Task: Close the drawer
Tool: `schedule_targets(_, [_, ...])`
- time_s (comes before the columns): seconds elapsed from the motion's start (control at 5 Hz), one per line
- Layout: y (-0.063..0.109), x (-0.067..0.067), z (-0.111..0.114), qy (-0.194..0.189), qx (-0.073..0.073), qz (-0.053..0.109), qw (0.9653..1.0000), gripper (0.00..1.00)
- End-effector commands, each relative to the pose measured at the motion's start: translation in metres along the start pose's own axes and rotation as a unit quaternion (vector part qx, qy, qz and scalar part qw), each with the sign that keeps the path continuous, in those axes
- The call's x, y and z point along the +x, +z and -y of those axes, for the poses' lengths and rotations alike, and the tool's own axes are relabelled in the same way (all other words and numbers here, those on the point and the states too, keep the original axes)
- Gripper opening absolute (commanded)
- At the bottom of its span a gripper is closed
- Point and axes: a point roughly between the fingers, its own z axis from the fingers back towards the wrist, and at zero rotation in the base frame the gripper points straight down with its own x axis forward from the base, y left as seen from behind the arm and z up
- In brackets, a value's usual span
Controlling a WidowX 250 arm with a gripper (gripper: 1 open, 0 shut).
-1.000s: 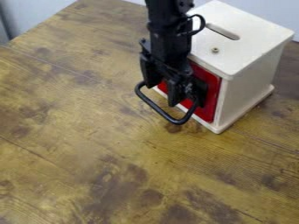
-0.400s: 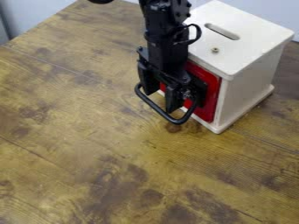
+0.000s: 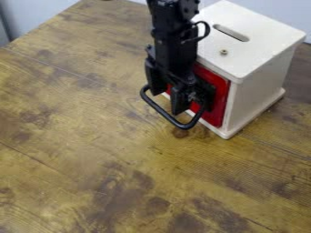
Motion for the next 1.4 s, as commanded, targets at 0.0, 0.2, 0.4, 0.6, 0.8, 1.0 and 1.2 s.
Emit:
schedule_targets(0.0, [0.027, 0.014, 0.003, -0.053, 0.012, 0.036, 0.9979, 1.0])
schedule_targets(0.2, [0.033, 0.012, 0.003, -0.086, 0.007, 0.037, 0.9956, 1.0])
schedule_targets(0.4, [0.038, 0.012, 0.002, -0.12, 0.008, 0.039, 0.992, 1.0])
schedule_targets(0.6, [0.038, 0.012, 0.0, -0.109, 0.018, 0.039, 0.9931, 1.0])
schedule_targets(0.8, [0.037, 0.01, -0.002, -0.096, 0.023, 0.042, 0.9942, 1.0])
schedule_targets(1.0, [0.039, 0.007, -0.003, -0.084, 0.022, 0.046, 0.9952, 1.0])
schedule_targets(1.2, [0.042, 0.004, -0.005, -0.072, 0.02, 0.048, 0.996, 1.0])
